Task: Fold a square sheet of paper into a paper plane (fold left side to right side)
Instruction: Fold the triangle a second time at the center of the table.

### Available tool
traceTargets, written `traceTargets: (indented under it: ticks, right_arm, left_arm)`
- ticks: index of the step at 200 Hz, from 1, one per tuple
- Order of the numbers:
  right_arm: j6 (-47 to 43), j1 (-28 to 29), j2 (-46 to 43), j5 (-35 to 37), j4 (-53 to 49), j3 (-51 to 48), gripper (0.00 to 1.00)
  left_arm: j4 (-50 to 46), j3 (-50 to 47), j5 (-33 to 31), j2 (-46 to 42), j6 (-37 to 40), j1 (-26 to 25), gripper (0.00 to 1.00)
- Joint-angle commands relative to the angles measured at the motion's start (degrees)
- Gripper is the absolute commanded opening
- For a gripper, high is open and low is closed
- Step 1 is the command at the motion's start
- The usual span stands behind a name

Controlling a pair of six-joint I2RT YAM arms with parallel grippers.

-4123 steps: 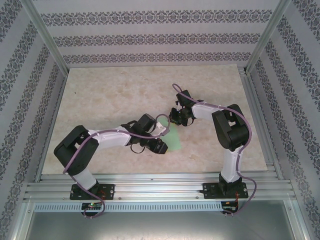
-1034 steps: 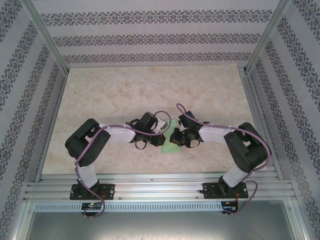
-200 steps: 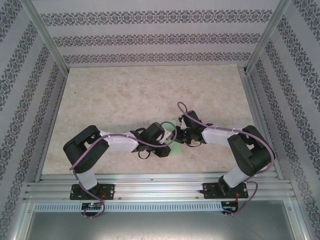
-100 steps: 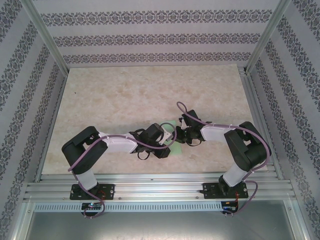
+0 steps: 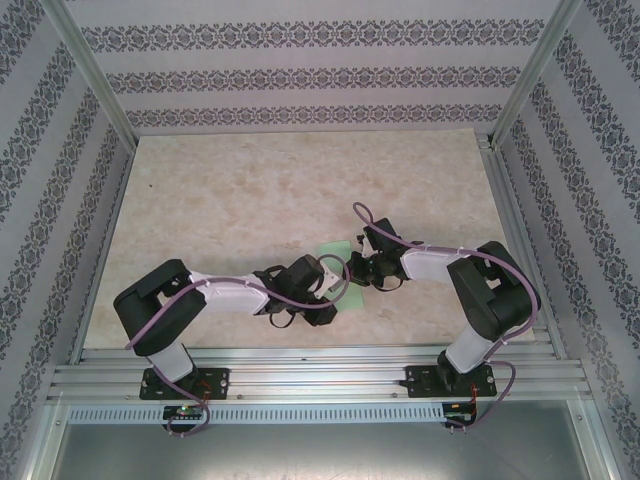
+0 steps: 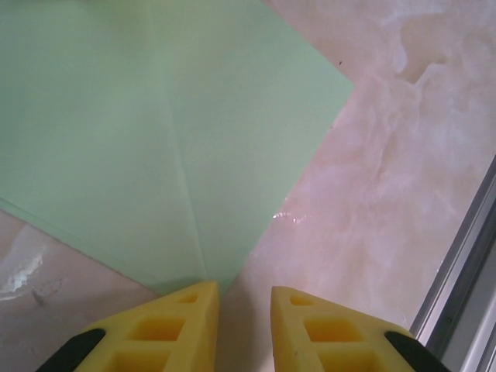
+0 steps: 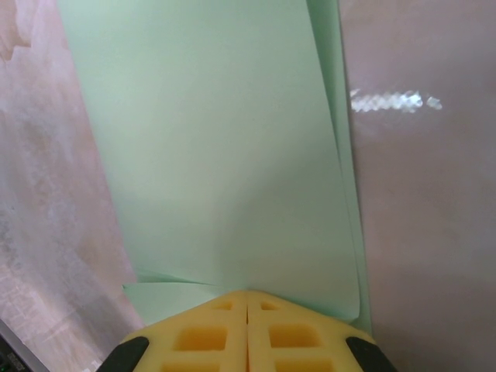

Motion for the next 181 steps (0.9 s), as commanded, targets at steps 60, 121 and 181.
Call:
traceTargets:
  ticks: [60,121,181]
  right_arm:
    - [-1.2,-1.2,-0.4,5.3,-1.5,0.4,0.08]
    - [-0.8,-1.0,-3.4,4.2,-3.0,3.0,0.08]
    - [-0.7,-1.2,-8.6,5.3,-6.5,2.5,0.11]
  left_arm:
    - [-8.6,-3.9,5.7,-13.5,-3.6,4.8,0.24]
    - [-1.6,2.0,11.8,-9.5,-6.0,8.1,0.25]
    - [4.2,7.9,15.0,0.7,-7.1,5.1,0.27]
